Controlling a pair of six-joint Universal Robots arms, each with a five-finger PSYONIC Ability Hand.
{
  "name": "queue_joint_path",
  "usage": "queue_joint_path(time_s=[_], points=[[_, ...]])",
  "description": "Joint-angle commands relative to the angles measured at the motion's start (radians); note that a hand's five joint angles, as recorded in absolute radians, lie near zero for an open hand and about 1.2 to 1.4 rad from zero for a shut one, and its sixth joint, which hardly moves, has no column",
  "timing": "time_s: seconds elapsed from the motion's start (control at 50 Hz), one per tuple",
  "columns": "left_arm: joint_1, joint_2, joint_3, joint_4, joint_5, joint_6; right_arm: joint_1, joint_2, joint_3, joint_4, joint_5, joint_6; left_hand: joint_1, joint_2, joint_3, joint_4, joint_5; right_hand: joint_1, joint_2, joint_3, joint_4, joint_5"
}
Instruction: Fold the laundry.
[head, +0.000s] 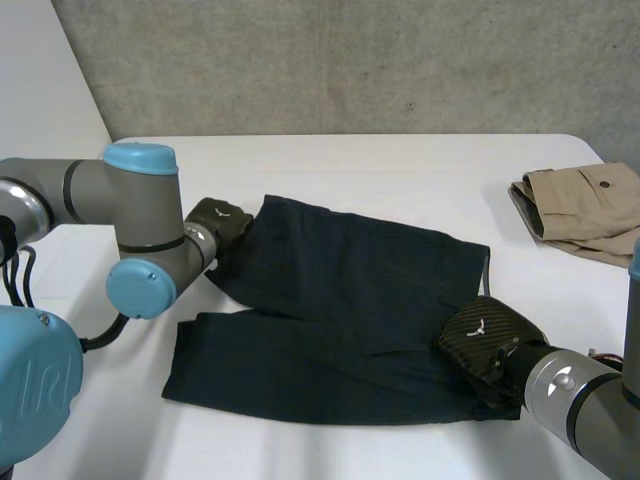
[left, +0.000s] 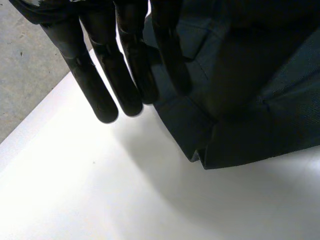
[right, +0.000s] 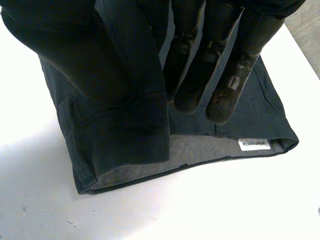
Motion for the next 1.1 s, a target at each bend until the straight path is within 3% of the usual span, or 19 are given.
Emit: queue_joint_path(time_s=[0.02, 0.28, 0.66, 1.02, 1.1], points=[[-0.004, 0.023, -0.031, 0.040, 0.040, -0.008, -0.001, 0.001, 0.001, -0.002, 0.000, 0.001, -0.063, -0.097, -0.111, -0.109, -0.109, 0.412, 0.217, 0.206, 0.205, 0.214], [-0.002, -0.003, -0.025, 0.045, 0.115, -0.007, -0.001, 0.002, 0.005, -0.009, 0.002, 0.001, 0.031, -0.003, -0.017, -0.015, -0.015, 0.412, 0.217, 0.206, 0.205, 0.214], [-0.001, -0.067, 0.028, 0.063, 0.123, 0.003, 0.001, 0.025, 0.005, -0.020, 0.004, -0.001, 0.054, 0.020, 0.006, 0.008, 0.008, 0.412, 0.217, 0.206, 0.205, 0.214], [-0.001, -0.100, 0.054, 0.074, 0.126, 0.006, 0.001, 0.039, 0.007, -0.029, 0.005, -0.001, 0.242, 0.208, 0.194, 0.196, 0.196, 0.412, 0.217, 0.206, 0.205, 0.214], [-0.001, -0.104, 0.064, 0.074, 0.126, 0.006, 0.001, 0.039, 0.005, -0.029, 0.005, -0.001, 0.438, 0.404, 0.390, 0.392, 0.392, 0.412, 0.217, 0.206, 0.205, 0.214]])
